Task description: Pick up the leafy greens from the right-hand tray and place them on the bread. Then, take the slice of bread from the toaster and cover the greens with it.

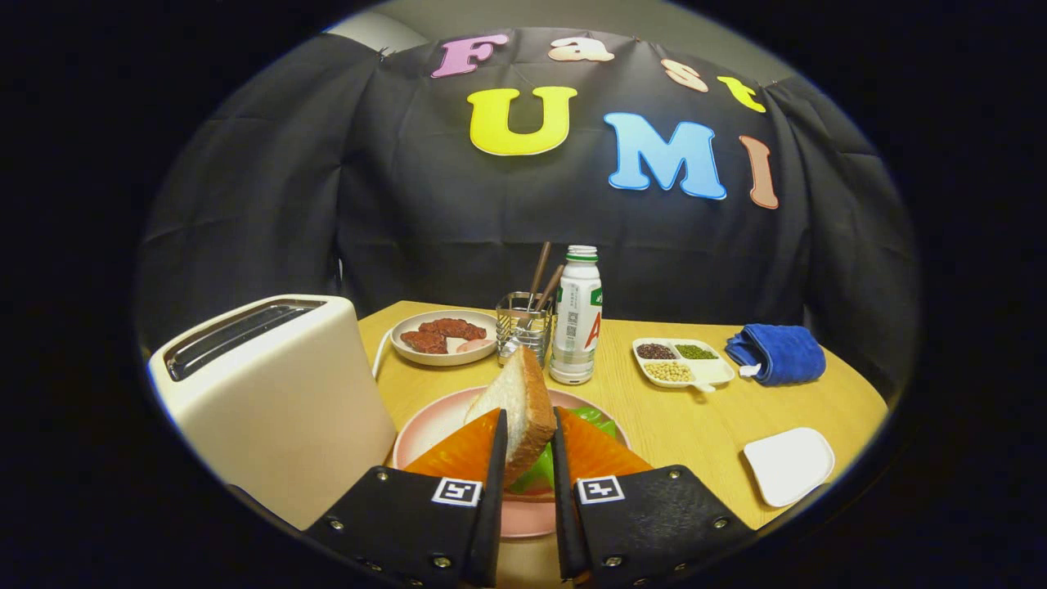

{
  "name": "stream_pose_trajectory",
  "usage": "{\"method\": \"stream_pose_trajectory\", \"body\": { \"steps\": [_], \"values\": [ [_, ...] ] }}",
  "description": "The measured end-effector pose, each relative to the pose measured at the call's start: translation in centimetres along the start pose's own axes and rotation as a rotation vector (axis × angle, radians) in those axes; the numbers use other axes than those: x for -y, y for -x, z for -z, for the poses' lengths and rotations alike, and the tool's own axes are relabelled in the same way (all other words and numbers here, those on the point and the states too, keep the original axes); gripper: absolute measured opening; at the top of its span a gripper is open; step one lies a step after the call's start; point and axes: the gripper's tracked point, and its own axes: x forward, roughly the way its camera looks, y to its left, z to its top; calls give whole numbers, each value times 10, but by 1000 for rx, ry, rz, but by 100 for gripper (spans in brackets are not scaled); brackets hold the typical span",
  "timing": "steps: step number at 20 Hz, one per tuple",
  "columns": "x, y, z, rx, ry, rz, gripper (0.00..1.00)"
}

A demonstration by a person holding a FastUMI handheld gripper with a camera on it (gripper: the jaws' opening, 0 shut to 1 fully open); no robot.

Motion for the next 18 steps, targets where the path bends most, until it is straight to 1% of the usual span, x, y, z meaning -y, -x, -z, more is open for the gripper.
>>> {"method": "stream_pose_trajectory", "body": {
  "steps": [1,2,6,8,10,12,13,14,18],
  "values": [
    [3,-1,2,-3,13,8,28],
    [4,-2,4,-9,25,14,33],
    [9,-3,6,-18,34,19,34],
    [13,-5,10,-32,48,22,43],
    [17,-5,12,-35,60,29,45],
    [23,-6,17,-52,70,40,54],
    [24,-7,20,-61,72,33,54],
    [25,-6,22,-68,70,29,57],
    [36,-2,18,-39,59,31,57]
  ]
}}
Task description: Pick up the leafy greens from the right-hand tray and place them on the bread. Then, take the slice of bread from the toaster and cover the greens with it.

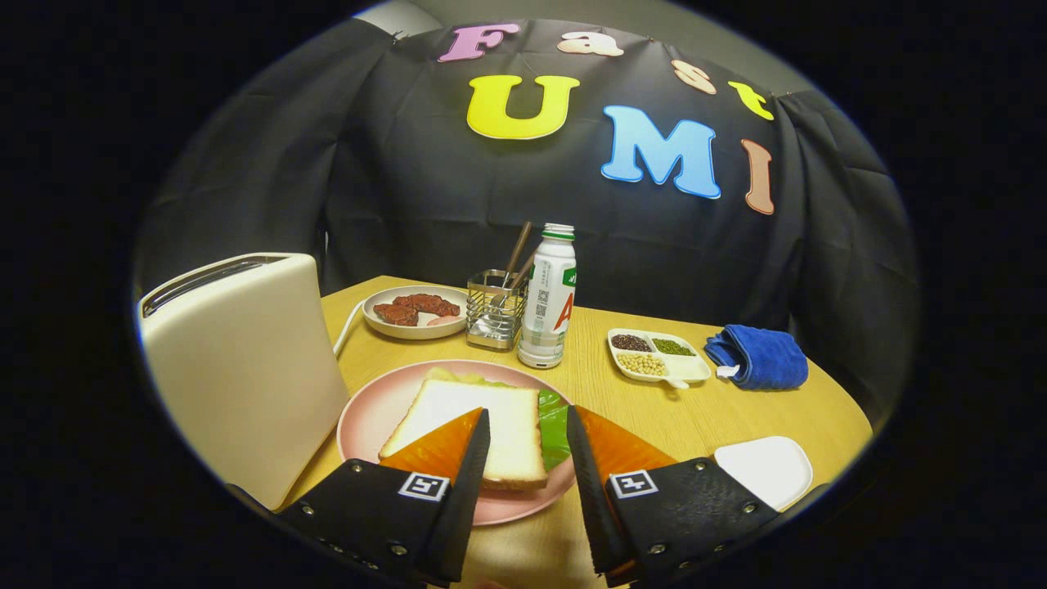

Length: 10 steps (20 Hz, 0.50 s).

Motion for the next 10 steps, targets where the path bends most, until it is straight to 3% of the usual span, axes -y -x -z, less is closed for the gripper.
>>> {"method": "stream_pose_trajectory", "body": {
  "steps": [10],
  "values": [
    [54,47,-34,141,-63,-38,58]
  ]
}}
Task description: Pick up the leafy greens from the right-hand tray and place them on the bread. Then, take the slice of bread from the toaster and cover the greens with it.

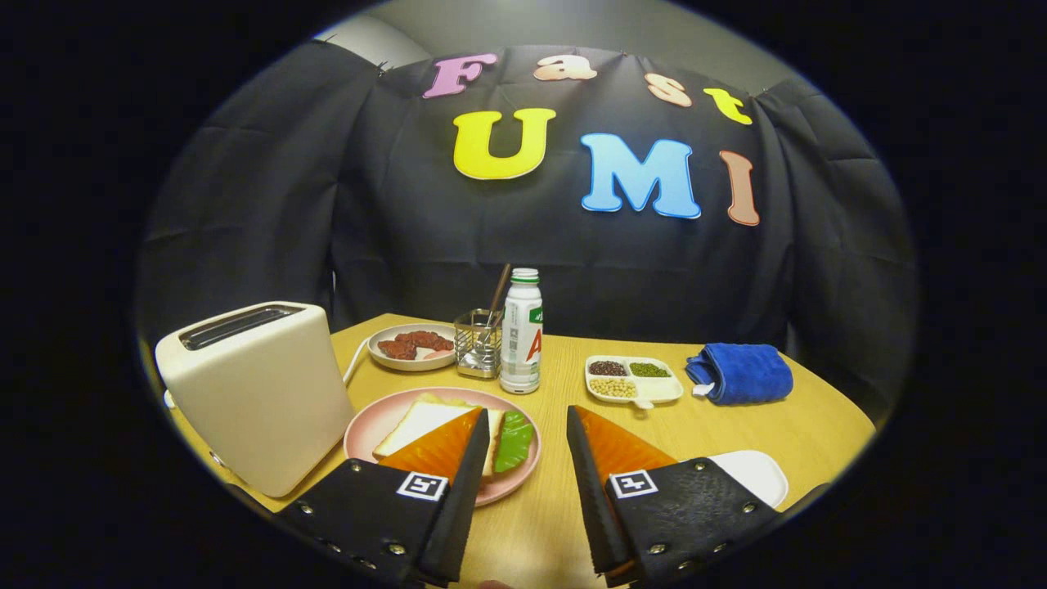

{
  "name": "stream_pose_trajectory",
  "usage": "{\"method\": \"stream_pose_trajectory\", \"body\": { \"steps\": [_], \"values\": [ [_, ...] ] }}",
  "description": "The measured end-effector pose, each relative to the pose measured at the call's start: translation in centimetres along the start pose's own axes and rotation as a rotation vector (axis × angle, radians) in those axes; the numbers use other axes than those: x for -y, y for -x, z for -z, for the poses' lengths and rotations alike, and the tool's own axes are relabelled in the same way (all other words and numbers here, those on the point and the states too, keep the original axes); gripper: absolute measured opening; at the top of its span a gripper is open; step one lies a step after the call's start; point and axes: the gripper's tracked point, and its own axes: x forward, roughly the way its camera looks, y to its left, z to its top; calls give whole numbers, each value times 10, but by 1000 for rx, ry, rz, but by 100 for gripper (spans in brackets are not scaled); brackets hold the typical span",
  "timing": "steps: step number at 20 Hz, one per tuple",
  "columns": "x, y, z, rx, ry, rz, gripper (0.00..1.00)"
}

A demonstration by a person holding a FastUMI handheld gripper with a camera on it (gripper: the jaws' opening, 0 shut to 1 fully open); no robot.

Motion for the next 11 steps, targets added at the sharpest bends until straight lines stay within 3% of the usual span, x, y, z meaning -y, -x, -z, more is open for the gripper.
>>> {"method": "stream_pose_trajectory", "body": {
  "steps": [2,5,11],
  "values": [
    [27,12,-21,66,-3,2,58],
    [88,29,-49,158,13,74,58],
    [178,43,-47,127,-9,99,57]
  ]
}}
